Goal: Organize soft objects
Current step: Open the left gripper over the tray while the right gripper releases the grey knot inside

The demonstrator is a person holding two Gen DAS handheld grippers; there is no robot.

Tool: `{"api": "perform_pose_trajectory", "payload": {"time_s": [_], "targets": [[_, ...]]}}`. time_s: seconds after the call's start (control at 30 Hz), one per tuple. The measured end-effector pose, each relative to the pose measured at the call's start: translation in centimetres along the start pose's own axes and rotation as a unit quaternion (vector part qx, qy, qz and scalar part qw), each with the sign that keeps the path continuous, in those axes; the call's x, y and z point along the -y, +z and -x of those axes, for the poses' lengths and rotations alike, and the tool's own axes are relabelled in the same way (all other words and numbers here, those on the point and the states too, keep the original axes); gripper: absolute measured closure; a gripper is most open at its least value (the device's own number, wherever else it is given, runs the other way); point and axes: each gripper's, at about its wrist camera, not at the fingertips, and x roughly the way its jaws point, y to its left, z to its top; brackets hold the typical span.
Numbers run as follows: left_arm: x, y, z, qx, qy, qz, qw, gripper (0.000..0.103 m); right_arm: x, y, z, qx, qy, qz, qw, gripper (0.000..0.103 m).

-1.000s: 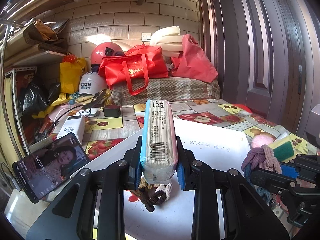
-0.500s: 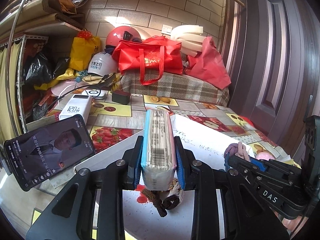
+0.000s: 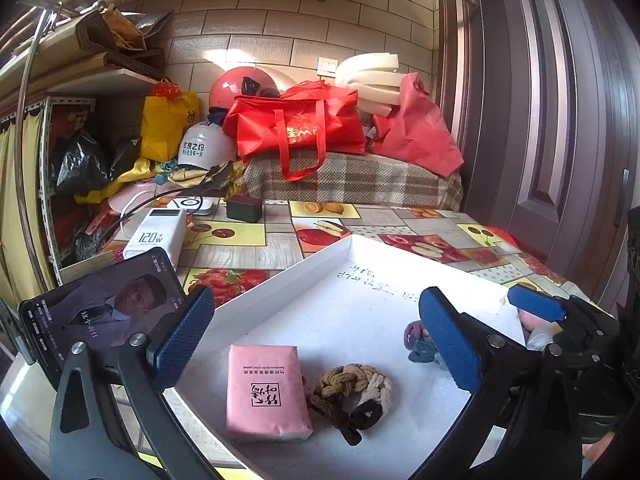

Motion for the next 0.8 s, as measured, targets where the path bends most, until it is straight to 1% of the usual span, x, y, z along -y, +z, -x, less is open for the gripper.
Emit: {"api": "perform_pose_trajectory", "payload": {"time_s": [0.07, 0.1, 0.2, 0.47, 0.6, 0.67, 0.77, 0.8], "targets": [[-0.1, 0.0, 0.0, 0.001, 0.002, 0.001, 1.0000, 0.000, -0.3, 0.1, 0.2, 0.008, -0.005, 0.008, 1.000, 0.013], [-0.1, 0.0, 0.1, 0.002, 0.003, 0.002, 1.0000, 0.000, -0.4, 0.1, 0.3, 0.011, -0.007, 0.010, 1.000, 0.007], [-0.1, 0.0, 0.3, 0.009, 0.004, 0.001, 1.0000, 0.000, -0.3, 0.2, 0.4, 0.017, -0.017, 0.006, 1.000, 0.000], [-0.2, -0.1, 1.2, 0.028, 0.005, 0.004, 0.9996, 0.000, -0.2, 0.0, 1.4, 0.042, -0.026, 0.004, 0.999, 0.000], [0.2, -0.4, 1.9, 0.026, 0.000, 0.009, 0.9996, 0.000, 0.3, -0.5, 2.3, 0.039, -0.019, -0.005, 0.999, 0.000], [0.8, -0.6, 2.3, 0.026, -0.005, 0.003, 0.9996, 0.000, 0.7, -0.9, 3.0, 0.035, -0.013, -0.007, 0.999, 0.000], [2.0, -1.0, 3.0, 0.024, -0.021, -0.008, 0.9995, 0.000, 1.2, -1.6, 4.5, 0.034, -0.004, -0.002, 0.999, 0.000], [2.5, -1.1, 3.1, 0.022, -0.020, -0.016, 0.9994, 0.000, 1.4, -1.8, 5.0, 0.035, -0.001, -0.001, 0.999, 0.000]]}}
